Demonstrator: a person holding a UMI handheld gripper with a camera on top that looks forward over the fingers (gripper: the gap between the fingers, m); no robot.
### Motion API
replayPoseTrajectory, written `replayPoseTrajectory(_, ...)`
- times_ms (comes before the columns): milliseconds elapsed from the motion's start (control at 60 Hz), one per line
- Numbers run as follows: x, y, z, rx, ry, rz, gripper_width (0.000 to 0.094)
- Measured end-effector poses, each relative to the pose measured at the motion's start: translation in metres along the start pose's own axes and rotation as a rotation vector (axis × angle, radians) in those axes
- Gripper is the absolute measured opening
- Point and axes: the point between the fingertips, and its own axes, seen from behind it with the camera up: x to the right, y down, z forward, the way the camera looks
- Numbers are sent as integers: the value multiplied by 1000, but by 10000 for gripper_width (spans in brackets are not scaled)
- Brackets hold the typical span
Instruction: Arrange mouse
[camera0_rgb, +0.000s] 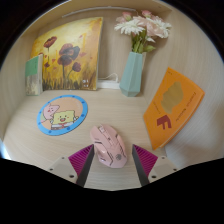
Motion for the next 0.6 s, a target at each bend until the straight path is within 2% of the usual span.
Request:
replayPoseTrajectory(250,10,-24,34,0,-7,34,740)
replayPoseTrajectory(300,8,-24,38,0,-12,38,686)
replayPoseTrajectory(367,3,-22,41,-8,-30,47,539)
replayPoseTrajectory(467,5,-24,42,-1,-3,61,512)
replayPoseTrajectory(600,5,-21,41,-55,13,84,421)
